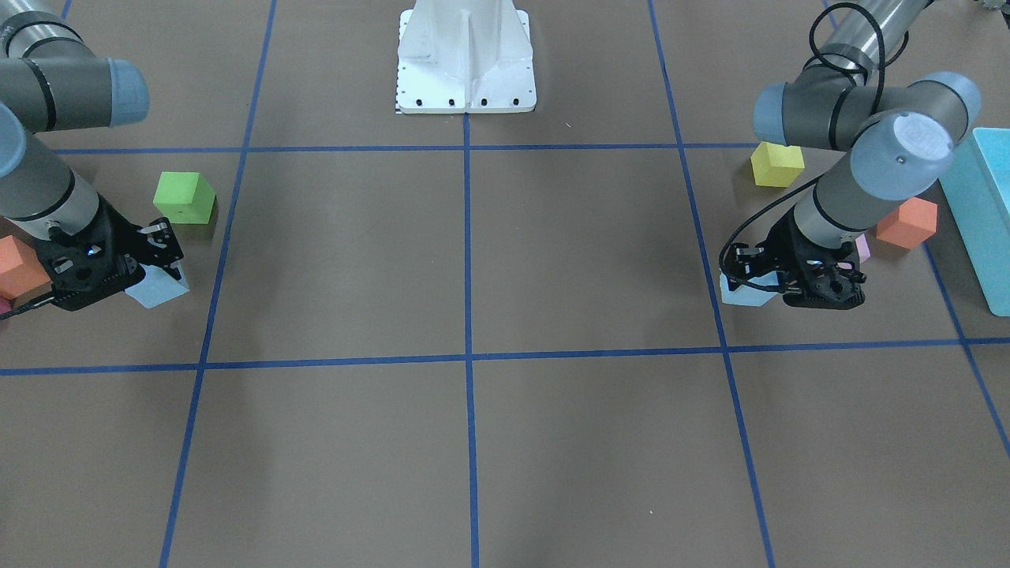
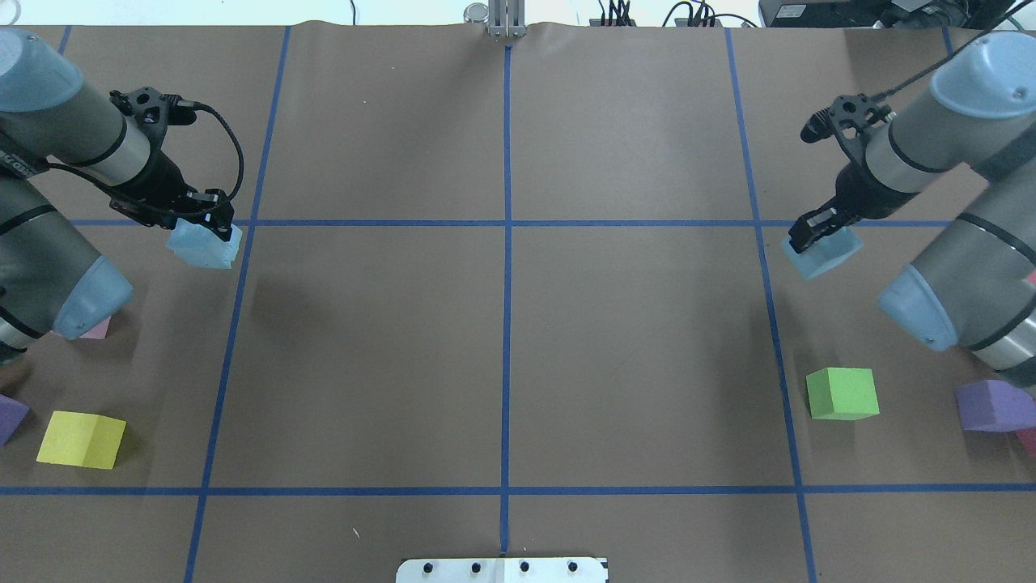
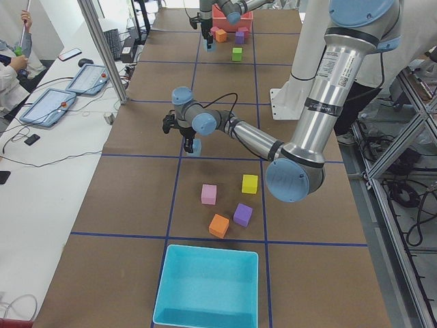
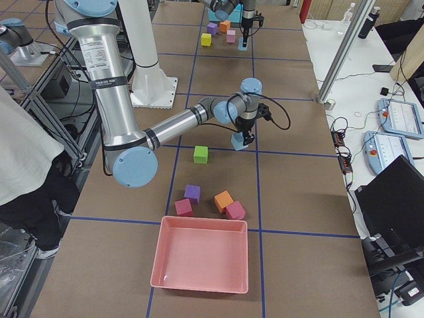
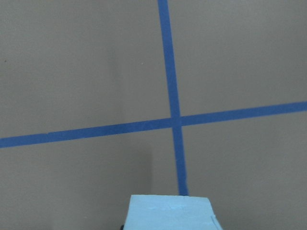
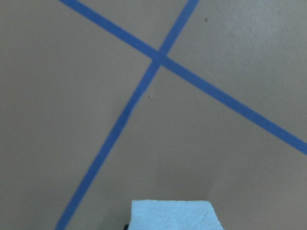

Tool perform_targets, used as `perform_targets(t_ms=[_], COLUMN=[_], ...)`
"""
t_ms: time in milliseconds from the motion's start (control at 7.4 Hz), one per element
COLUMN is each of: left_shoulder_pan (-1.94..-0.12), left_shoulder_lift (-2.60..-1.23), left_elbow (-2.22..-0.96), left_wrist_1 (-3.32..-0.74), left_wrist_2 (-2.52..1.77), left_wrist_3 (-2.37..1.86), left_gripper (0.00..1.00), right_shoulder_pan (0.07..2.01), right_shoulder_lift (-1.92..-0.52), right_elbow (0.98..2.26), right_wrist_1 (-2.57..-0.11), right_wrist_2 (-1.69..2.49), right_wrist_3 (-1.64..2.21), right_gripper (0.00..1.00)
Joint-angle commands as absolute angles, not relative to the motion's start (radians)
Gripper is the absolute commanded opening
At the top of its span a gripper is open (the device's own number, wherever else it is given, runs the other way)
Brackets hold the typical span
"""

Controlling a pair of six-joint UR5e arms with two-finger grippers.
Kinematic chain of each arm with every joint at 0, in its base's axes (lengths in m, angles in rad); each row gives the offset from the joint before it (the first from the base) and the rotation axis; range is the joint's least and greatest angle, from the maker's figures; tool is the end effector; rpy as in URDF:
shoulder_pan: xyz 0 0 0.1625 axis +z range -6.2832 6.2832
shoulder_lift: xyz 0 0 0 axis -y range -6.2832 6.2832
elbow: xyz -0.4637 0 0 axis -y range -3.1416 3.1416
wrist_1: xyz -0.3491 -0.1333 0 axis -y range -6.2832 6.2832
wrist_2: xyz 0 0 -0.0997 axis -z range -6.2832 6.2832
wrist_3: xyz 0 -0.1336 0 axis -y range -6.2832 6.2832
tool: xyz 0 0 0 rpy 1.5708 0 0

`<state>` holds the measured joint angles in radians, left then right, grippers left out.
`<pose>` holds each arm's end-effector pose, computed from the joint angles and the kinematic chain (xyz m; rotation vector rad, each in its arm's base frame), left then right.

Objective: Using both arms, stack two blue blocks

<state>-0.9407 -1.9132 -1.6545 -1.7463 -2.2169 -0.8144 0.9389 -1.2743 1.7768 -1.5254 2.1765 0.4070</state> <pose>0.3203 -0.5290 0.4865 0.0214 0.8521 0.0213 -0.2986 -0.5048 0.4797 0.1687 -0.7800 -0.3788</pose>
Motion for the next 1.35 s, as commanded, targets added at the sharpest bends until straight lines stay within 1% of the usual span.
perform_targets(t_ms=[0,270,541,811,946,1216], left_shoulder_pan=[-0.974,-0.992,-0.996,-0.994,-0.994,-0.991], left_shoulder_lift=[-1.974,-2.025,-2.036,-2.051,-2.049,-2.051], left_elbow=[-1.655,-1.667,-1.675,-1.675,-1.675,-1.677], left_wrist_1=[-1.692,-1.587,-1.562,-1.562,-1.562,-1.565], left_wrist_2=[-2.265,-2.276,-2.276,-2.278,-2.278,-2.278], left_wrist_3=[-0.926,-0.934,-0.945,-0.991,-0.992,-1.018], left_gripper=[0.46,0.46,0.46,0.46,0.46,0.46], right_shoulder_pan=[0.823,0.700,0.635,0.568,0.543,0.523], right_shoulder_lift=[-1.105,-0.949,-0.836,-0.796,-0.764,-0.742], right_elbow=[1.763,1.680,1.588,1.479,1.438,1.425], right_wrist_1=[-1.578,-1.569,-1.563,-1.418,-1.413,-1.414], right_wrist_2=[2.122,2.030,1.949,1.872,1.843,1.829], right_wrist_3=[0.718,0.950,1.055,1.164,1.167,1.190], right_gripper=[0.58,0.58,0.60,0.60,0.60,0.60])
